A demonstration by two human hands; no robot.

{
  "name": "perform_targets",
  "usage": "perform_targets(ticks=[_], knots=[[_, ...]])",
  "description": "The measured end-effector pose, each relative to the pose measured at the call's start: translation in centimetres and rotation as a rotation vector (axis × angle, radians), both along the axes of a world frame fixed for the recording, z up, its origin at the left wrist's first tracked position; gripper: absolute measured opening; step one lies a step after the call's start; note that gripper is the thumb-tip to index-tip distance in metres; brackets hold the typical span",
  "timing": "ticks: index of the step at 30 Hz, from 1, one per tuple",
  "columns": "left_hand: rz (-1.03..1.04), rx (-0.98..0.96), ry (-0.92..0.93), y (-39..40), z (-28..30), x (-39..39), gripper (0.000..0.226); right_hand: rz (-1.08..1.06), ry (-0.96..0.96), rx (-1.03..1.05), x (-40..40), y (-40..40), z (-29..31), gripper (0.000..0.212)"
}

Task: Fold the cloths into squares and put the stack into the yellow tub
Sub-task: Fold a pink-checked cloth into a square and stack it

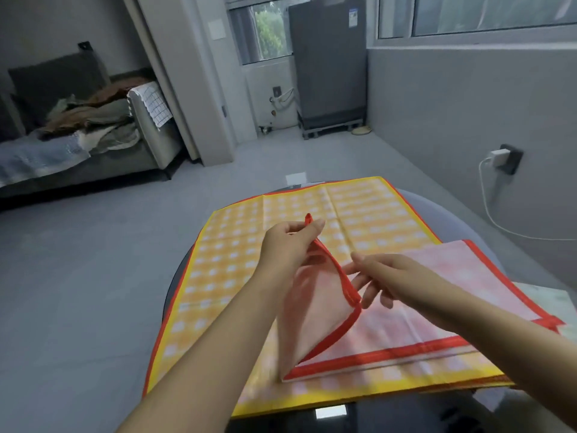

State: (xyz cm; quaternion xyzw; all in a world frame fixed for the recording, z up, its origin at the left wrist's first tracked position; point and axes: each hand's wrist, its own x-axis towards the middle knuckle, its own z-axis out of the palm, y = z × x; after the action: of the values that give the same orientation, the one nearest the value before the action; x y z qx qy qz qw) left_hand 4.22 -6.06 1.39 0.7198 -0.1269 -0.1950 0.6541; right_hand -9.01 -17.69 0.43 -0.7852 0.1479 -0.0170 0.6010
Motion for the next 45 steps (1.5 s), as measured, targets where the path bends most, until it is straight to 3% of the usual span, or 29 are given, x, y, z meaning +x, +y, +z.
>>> perform_targets(ticks=[4,9,14,20,26,31,37,45], knots=[[0.035,0.085,-0.056,-2.7,-2.4,-1.4,0.028,-0.059,0.07,0.001,-1.1,-0.8,0.3,0.045],[-0.002,0.177,-0.148,-4.3,-4.4,-2.8,0.036,0.025,0.204,-0.429,-2.0,-1.3,-1.2,0.029],[-0.054,0.235,-0.202,-4.8,-5.4,-3.1,0.044,-0.011,0.258,-0.555,-1.9,-1.4,-3.2,0.049],[-0.081,0.289,-0.244,-4.7,-5.9,-2.6,0.029,-0.068,0.259,-0.541,-2.1,-1.0,-4.3,0.065],[-0.2,0.609,-0.701,-4.2,-6.6,-1.0,0.017,-0.067,0.248,-0.56,-2.4,-0.5,-4.2,0.072],[-0.26,0.551,-0.599,-2.8,-6.5,-0.2,0.021,-0.066,0.257,-0.667,-2.3,-0.4,-4.1,0.069],[-0.188,0.655,-0.597,-1.2,-5.8,0.0,0.031,-0.176,0.246,-0.806,-1.1,-3.7,-4.2,0.051],[-0.206,0.537,-0.515,-1.3,-6.2,-1.6,0.026,-0.25,0.182,-0.753,-0.7,-7.0,-4.5,0.026]])
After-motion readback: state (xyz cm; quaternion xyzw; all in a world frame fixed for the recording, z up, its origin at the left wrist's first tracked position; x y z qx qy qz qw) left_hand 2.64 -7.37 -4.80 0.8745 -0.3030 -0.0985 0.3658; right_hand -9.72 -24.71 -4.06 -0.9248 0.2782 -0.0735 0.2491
